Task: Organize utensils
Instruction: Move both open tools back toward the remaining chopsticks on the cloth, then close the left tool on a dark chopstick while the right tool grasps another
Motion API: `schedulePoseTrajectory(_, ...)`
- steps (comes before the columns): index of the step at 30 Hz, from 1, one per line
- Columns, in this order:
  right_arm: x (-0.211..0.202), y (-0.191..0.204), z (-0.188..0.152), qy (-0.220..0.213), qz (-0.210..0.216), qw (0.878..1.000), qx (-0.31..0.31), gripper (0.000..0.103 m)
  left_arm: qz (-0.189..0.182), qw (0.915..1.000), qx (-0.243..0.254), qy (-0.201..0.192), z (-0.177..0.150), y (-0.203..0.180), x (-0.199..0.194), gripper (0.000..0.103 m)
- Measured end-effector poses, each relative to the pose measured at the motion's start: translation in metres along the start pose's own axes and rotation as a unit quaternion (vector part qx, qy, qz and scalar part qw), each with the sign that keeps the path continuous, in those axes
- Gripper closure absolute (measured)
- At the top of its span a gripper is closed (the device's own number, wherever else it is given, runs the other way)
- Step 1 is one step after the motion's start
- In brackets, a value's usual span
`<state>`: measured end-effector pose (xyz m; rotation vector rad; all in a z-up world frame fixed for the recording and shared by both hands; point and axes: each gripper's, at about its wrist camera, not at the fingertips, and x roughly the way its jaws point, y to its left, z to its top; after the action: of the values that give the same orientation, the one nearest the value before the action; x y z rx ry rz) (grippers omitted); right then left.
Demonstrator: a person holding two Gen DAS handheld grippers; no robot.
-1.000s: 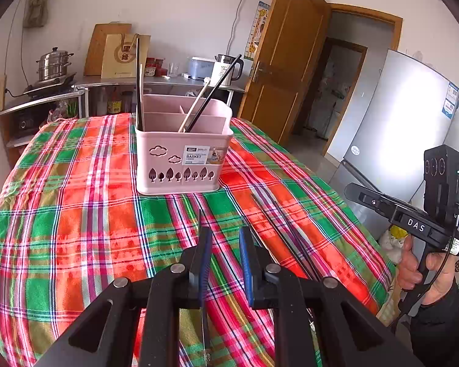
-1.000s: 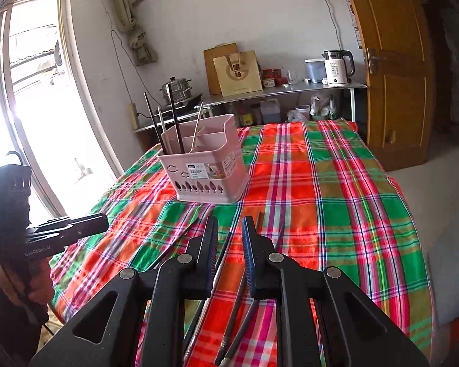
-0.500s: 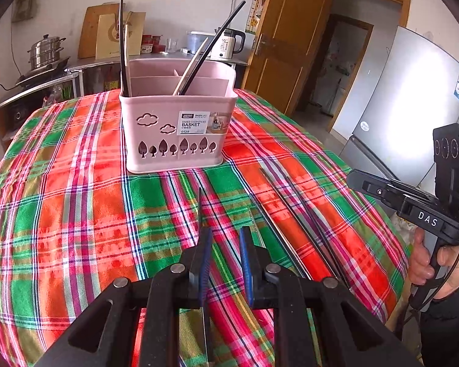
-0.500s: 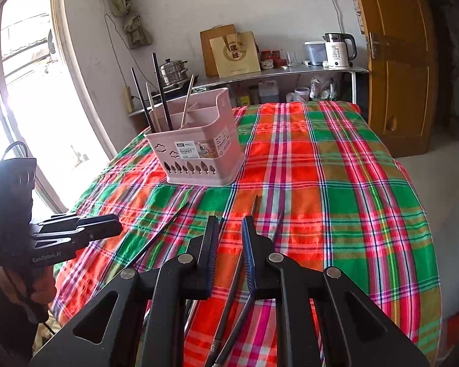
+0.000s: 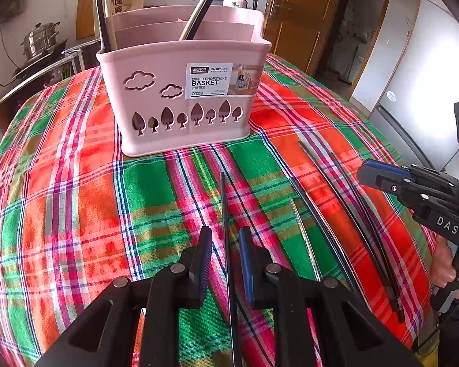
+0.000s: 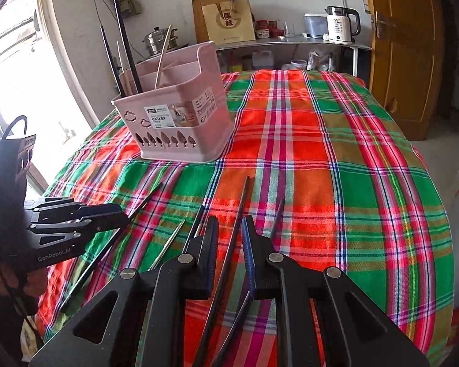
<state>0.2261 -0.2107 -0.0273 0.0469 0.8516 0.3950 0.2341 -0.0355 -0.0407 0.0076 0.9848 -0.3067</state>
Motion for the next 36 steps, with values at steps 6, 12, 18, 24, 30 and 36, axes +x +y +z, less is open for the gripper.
schedulePoseTrajectory(6,0.027,0.001,0.007,0.027,-0.013,1.0,-0.009,0.087,0.014,0.9997,0.002,0.02,0.006,-0.001,0.016,0.086)
schedulePoseTrajectory(12,0.047,0.001,0.013,0.046,-0.028,0.998,-0.016,0.087,0.016,0.9997,0.005,0.018,0.012,-0.001,0.021,0.086)
schedulePoseTrajectory(18,0.057,0.002,0.016,0.061,-0.044,0.997,-0.017,0.087,0.018,0.9996,0.015,0.017,0.015,-0.002,0.024,0.086)
schedulePoseTrajectory(24,0.061,0.006,0.019,0.071,-0.053,0.996,-0.028,0.087,0.024,0.9991,0.024,0.025,0.025,-0.007,0.031,0.086)
schedulePoseTrajectory(30,0.062,0.006,0.02,0.077,-0.046,0.996,-0.026,0.096,0.031,0.9989,0.026,0.024,0.028,-0.009,0.032,0.092)
schedulePoseTrajectory(36,0.059,0.008,0.022,0.07,-0.027,0.997,-0.017,0.096,0.013,0.9998,0.0,0.017,0.03,0.004,0.025,0.098)
